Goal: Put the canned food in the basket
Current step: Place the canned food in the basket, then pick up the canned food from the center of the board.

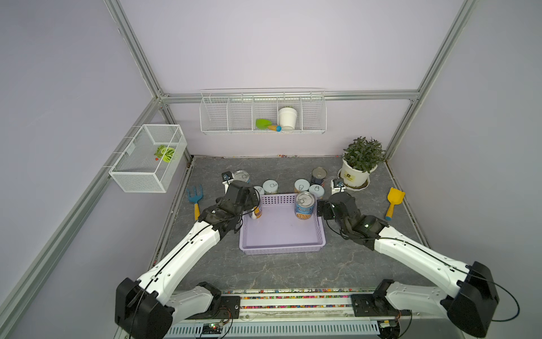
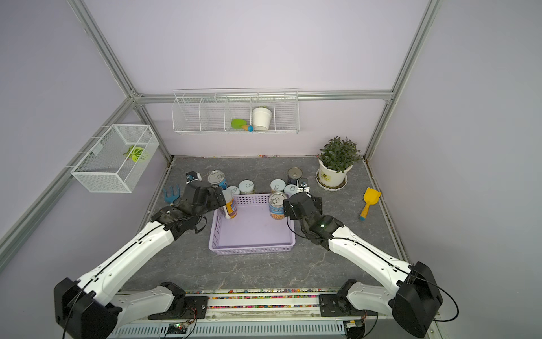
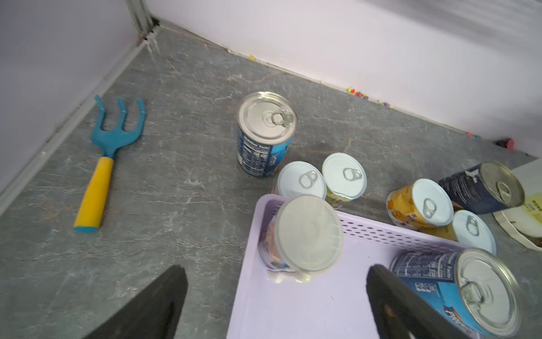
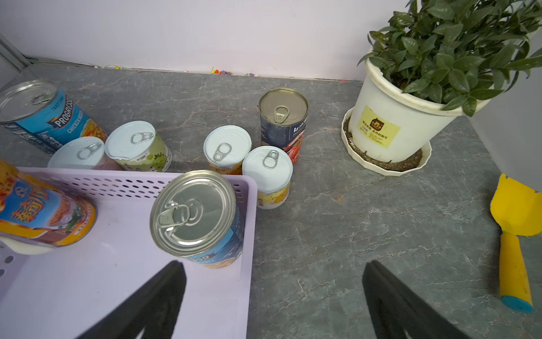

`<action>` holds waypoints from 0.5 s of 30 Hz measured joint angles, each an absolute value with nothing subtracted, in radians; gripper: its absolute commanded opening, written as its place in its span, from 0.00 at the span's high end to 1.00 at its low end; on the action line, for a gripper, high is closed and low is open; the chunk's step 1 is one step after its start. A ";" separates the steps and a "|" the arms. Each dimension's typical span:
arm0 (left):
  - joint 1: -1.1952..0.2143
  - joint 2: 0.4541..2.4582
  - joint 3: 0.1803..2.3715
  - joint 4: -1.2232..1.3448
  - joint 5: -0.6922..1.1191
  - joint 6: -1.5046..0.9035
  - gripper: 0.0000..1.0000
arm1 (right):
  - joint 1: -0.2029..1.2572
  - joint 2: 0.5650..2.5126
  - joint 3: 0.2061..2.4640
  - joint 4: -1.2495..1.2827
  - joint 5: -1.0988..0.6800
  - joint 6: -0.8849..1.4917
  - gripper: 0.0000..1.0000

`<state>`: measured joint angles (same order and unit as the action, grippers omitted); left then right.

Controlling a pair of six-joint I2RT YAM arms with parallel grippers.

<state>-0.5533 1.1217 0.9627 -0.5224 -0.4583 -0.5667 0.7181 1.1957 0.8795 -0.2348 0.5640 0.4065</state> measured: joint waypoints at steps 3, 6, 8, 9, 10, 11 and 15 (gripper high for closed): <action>-0.542 1.019 0.874 -0.500 -0.486 -0.566 0.00 | 0.710 1.196 0.888 -0.233 0.580 0.407 0.02; -0.528 0.925 0.793 -0.479 -0.501 -0.567 0.00 | 0.688 1.196 0.894 -0.225 0.583 0.407 0.02; -0.520 0.878 0.760 -0.472 -0.507 -0.567 0.00 | 0.670 1.196 0.901 -0.221 0.583 0.408 0.01; -0.517 0.857 0.748 -0.469 -0.509 -0.567 0.00 | 0.659 1.197 0.907 -0.219 0.583 0.408 0.01; -0.516 0.841 0.743 -0.468 -0.512 -0.567 0.00 | 0.646 1.201 0.919 -0.220 0.583 0.412 0.01; -0.516 0.831 0.740 -0.467 -0.514 -0.567 0.00 | 0.631 1.210 0.936 -0.221 0.583 0.420 0.01; -0.516 0.800 0.728 -0.453 -0.518 -0.567 0.00 | 0.566 1.279 1.037 -0.220 0.571 0.443 0.01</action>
<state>-0.5159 0.8001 0.7280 -0.4534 -0.5182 -0.5671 0.5663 1.2789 1.0374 -0.2203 0.5713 0.4427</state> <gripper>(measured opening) 0.999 0.986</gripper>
